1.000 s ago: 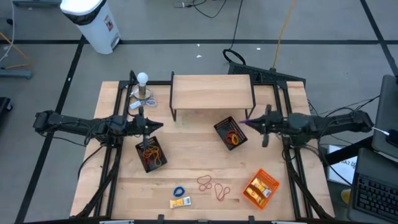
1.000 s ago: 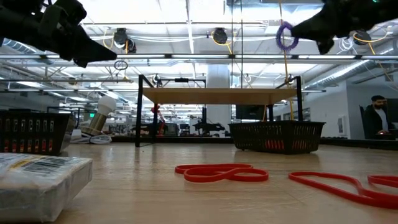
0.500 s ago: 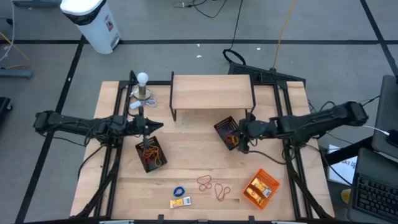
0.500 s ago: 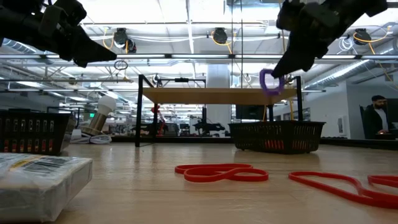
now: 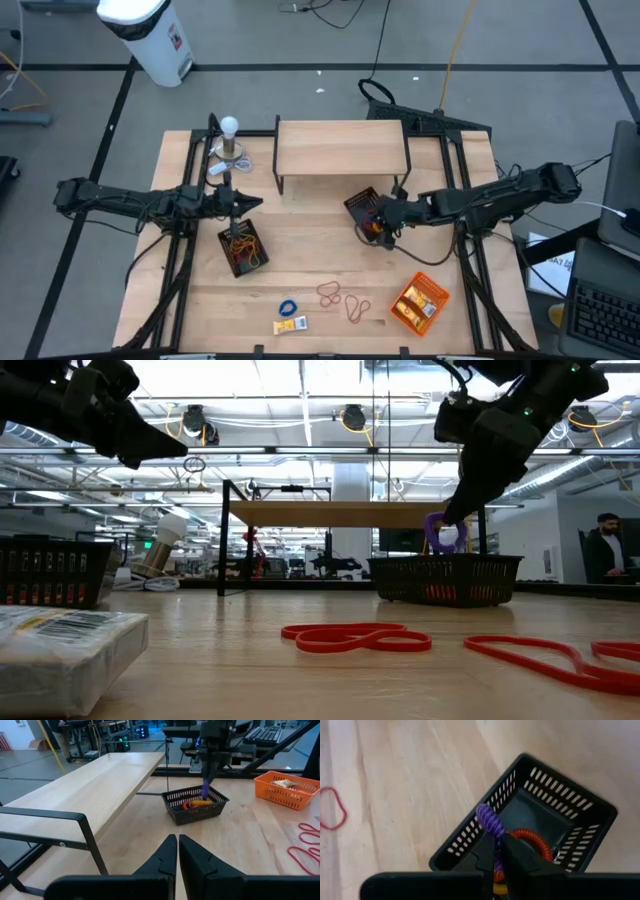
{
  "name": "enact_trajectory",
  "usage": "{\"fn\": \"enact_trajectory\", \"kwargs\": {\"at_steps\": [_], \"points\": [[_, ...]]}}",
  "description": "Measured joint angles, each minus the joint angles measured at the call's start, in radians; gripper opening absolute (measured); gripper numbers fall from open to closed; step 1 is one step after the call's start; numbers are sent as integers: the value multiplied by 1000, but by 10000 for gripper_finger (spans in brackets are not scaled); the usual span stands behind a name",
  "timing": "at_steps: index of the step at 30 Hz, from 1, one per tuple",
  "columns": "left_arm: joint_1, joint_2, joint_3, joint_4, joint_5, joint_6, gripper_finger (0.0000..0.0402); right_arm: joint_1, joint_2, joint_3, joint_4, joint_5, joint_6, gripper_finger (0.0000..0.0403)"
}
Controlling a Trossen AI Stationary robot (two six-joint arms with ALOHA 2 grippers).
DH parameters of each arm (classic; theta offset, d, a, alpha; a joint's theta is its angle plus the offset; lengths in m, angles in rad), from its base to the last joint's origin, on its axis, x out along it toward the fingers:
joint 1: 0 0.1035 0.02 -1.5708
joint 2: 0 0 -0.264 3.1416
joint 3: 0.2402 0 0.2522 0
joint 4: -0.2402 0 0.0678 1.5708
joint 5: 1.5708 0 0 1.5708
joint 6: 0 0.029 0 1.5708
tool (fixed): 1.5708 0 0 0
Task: Pick & Place Office Desk Supplies
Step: Put the purple spring keychain into the right black bin, then put the yellow crayon box into the orange bin
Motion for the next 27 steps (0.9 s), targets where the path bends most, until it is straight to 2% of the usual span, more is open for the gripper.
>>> {"fn": "enact_trajectory", "kwargs": {"at_steps": [4,12,16,18,20,25,27], "points": [[0,0,0,5,0,-3,21,1,14,0,4,1,-2,51],[0,0,0,6,1,-9,21,1,-19,6,1,19,25,190],[0,0,0,6,2,-13,21,4,-89,18,20,35,9,221],[-1,0,0,6,2,-13,21,15,-139,18,81,38,-40,210],[-1,0,0,6,2,-15,21,25,-187,17,167,33,-103,178],[-1,0,0,6,4,-21,21,61,-322,-13,335,31,-279,48],[-1,0,0,4,4,-31,21,70,-385,-47,387,20,-319,13]]}}
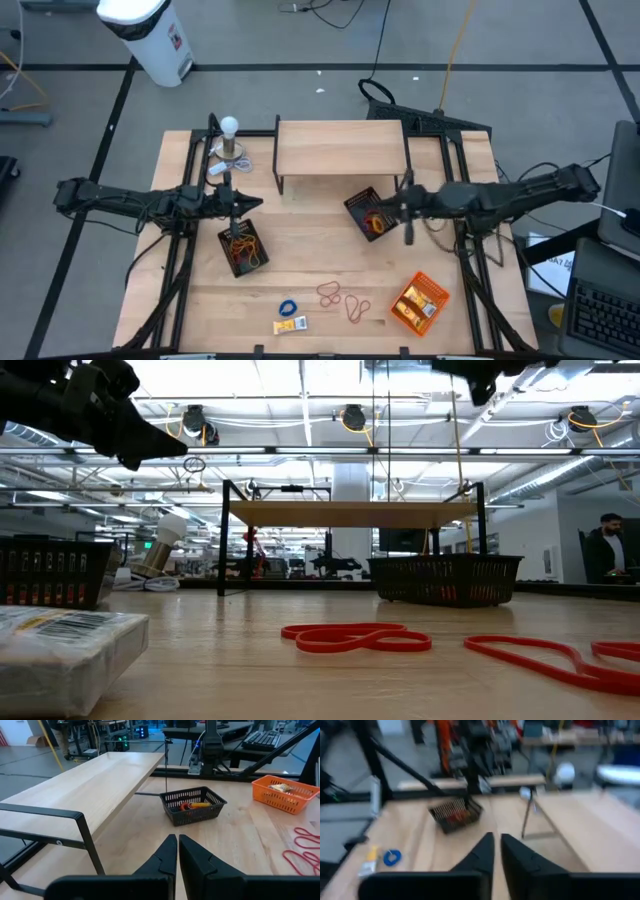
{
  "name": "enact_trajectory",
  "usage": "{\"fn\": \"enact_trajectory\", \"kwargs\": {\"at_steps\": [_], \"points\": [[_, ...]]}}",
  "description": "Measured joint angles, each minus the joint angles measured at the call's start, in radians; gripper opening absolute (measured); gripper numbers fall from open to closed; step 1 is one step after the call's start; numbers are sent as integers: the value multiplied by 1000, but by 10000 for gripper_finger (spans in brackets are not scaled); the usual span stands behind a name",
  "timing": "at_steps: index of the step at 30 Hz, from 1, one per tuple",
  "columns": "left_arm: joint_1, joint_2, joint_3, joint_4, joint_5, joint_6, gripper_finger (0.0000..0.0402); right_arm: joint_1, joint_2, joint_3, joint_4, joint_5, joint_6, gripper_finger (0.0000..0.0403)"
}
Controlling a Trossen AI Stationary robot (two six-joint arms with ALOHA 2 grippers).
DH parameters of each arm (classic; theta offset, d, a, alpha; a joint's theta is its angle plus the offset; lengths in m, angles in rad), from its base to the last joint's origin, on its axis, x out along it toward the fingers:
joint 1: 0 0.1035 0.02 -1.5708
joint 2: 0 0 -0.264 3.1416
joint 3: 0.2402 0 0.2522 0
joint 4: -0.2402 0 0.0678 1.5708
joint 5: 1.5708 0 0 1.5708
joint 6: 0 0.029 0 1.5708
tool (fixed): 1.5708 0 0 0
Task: Pick & Place Office Desk Supplies
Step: Put the yellow crayon box into the orange bin
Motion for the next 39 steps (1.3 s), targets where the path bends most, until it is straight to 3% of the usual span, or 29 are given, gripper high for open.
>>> {"fn": "enact_trajectory", "kwargs": {"at_steps": [12,18,25,31,35,39], "points": [[0,0,0,-19,0,-32,21,-40,-391,-271,101,-70,88,3],[-1,0,0,-67,3,-79,21,-41,-416,-421,205,-107,87,1],[-2,0,0,-78,180,-114,21,-43,-424,-621,455,-124,45,1],[-1,10,0,-71,179,-227,21,-43,-428,-698,620,-117,3,1],[-13,48,3,-73,206,-271,19,-40,-425,-704,610,-68,-6,1],[-93,140,47,-82,186,-312,4,-30,-409,-705,571,-28,-6,2]]}}
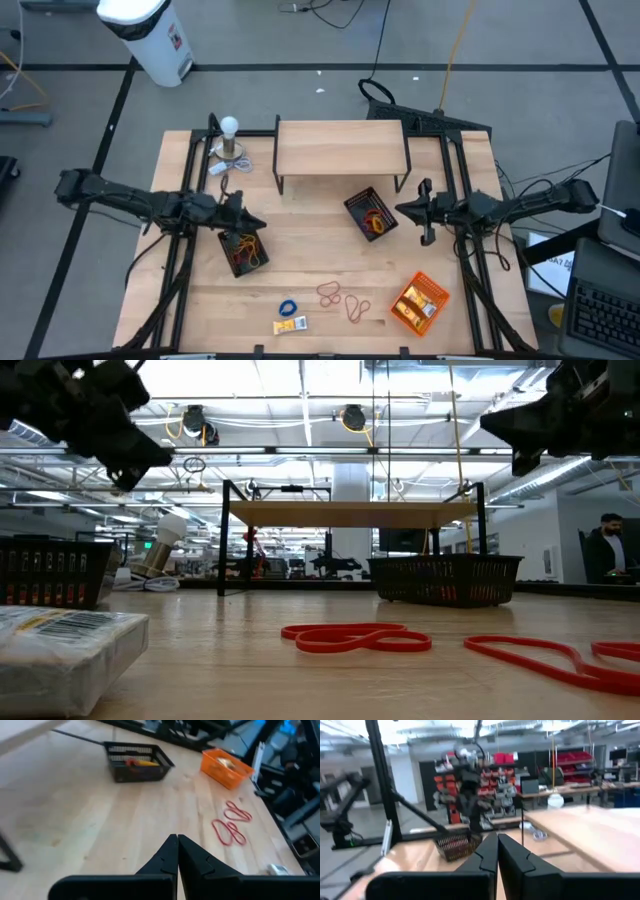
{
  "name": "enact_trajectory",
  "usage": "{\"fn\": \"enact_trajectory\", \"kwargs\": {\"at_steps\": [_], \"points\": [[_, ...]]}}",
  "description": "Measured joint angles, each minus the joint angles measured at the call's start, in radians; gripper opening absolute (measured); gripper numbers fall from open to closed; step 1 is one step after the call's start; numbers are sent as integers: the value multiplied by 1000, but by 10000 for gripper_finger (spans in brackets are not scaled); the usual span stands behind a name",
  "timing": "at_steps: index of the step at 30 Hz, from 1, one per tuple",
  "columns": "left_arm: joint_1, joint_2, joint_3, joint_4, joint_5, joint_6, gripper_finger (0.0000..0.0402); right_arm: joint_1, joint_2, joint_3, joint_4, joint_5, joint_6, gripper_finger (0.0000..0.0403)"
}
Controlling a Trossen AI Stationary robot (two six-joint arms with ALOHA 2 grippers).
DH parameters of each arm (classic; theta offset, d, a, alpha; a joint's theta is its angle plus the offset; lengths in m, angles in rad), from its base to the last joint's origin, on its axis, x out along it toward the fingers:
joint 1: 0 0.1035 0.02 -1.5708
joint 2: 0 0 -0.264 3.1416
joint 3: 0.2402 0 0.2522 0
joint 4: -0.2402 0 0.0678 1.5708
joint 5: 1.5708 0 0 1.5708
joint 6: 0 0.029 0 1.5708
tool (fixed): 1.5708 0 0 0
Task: Pick & Place Office Desk Supplies
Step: Put the yellow crayon box into the orange bin
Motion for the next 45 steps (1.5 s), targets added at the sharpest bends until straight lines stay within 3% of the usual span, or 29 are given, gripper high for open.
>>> {"fn": "enact_trajectory", "kwargs": {"at_steps": [7,12,17,21,25,30,34,45], "points": [[-190,263,247,-177,-81,-67,5,8,18,-2,-3,66,-6,4],[-315,461,412,-297,-78,-161,7,8,18,-2,-3,65,14,4],[-418,640,506,-302,-51,-231,13,8,18,-3,-3,62,40,4],[-494,779,558,-303,-39,-302,48,9,18,-3,-4,62,82,4],[-555,917,615,-300,-39,-372,108,34,37,-3,-11,62,107,4],[-602,1072,725,-300,-55,-339,190,74,81,-3,-6,91,91,4],[-610,1172,809,-321,-62,-319,232,82,109,-3,-2,155,89,4],[-566,1315,971,-450,51,-462,257,82,130,-3,35,167,170,4]]}}
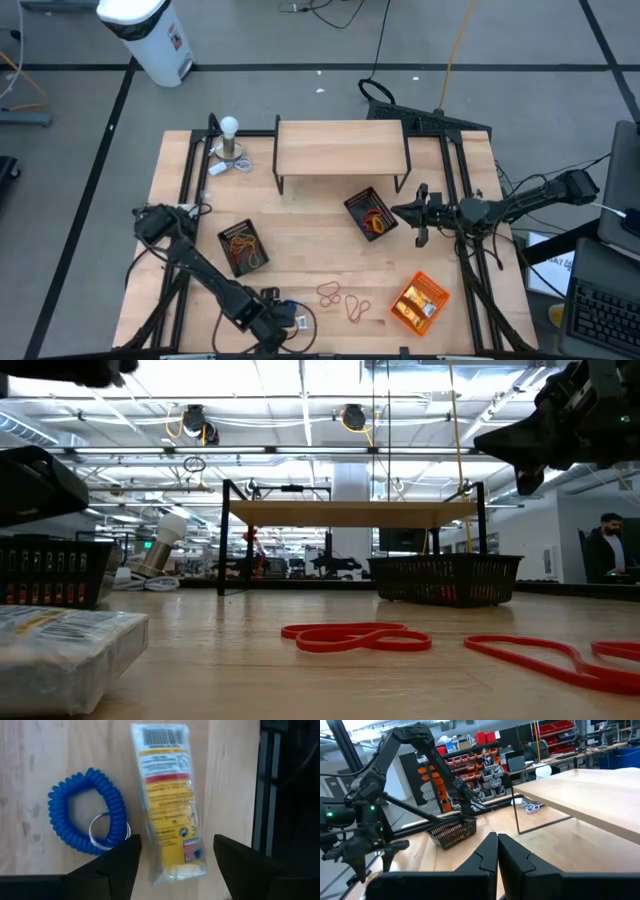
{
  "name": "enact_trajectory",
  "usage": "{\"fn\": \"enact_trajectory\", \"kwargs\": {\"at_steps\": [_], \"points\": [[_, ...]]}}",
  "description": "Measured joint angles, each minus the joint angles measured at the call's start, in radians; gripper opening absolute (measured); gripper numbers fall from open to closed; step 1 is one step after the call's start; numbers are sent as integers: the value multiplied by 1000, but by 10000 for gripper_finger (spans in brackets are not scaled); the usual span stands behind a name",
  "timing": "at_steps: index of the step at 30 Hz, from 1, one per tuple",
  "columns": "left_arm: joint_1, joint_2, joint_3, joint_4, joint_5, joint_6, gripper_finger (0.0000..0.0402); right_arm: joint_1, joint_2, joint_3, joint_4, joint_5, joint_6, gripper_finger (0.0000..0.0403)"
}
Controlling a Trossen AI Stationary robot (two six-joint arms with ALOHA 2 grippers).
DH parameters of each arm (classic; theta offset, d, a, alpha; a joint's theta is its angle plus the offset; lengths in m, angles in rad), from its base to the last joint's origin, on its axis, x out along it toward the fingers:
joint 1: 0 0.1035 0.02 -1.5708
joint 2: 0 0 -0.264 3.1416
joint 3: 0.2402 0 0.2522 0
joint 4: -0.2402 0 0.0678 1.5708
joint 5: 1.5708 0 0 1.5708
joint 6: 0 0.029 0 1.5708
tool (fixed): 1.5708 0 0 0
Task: Pick & Place Office Desk Supplies
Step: Put the yellow crayon box into the orange bin
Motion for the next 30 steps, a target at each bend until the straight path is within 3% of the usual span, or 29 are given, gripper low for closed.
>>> {"fn": "enact_trajectory", "kwargs": {"at_steps": [7,10,20,26,30], "points": [[28,4,2,-39,8,-54,257,1,7,0,0,-1,7,4],[28,4,2,-47,6,-40,237,7,8,0,0,-1,7,4],[52,2,-1,-77,32,45,48,31,8,0,0,0,4,4],[60,-27,19,-84,84,154,46,31,8,0,0,0,3,4],[59,-135,49,-85,59,247,57,31,9,0,4,0,-3,4]]}}
